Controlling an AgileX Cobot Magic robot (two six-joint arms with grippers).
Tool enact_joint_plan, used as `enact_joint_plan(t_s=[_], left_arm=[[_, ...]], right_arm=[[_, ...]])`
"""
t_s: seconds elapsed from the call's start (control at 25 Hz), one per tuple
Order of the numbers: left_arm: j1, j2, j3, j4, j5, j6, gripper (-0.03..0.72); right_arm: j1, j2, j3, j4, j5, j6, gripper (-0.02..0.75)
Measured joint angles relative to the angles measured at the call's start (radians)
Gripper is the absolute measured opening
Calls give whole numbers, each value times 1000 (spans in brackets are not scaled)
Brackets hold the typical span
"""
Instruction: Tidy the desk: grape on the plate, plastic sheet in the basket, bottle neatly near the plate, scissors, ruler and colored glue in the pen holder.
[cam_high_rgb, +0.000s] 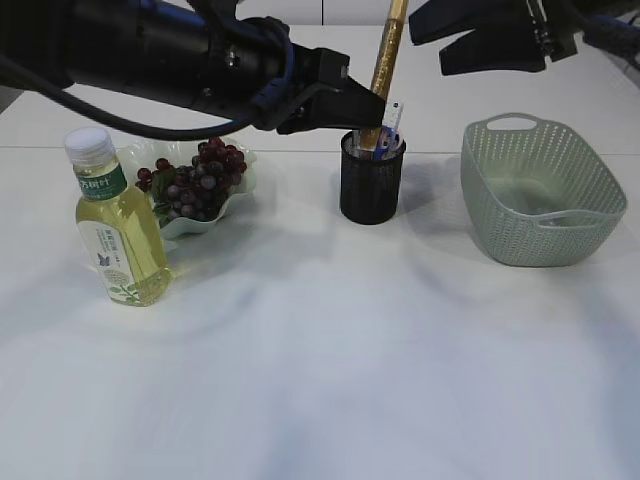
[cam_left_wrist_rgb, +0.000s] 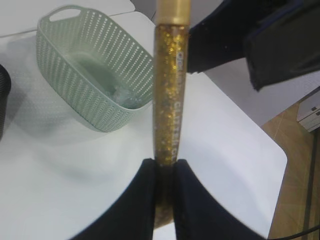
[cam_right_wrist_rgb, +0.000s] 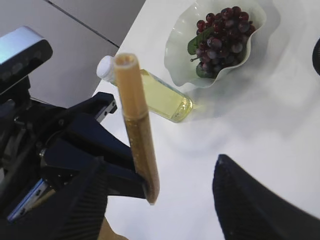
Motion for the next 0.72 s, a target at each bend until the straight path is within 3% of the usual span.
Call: enact_joint_plan(t_s=[0.36, 0.72], left_arm=[[0, 0, 0, -2, 3, 8, 55], [0, 0, 0, -62, 43, 54, 55]], right_arm=[[56, 0, 0, 37, -60, -21, 519], [61, 11, 0, 45, -95, -35, 520]])
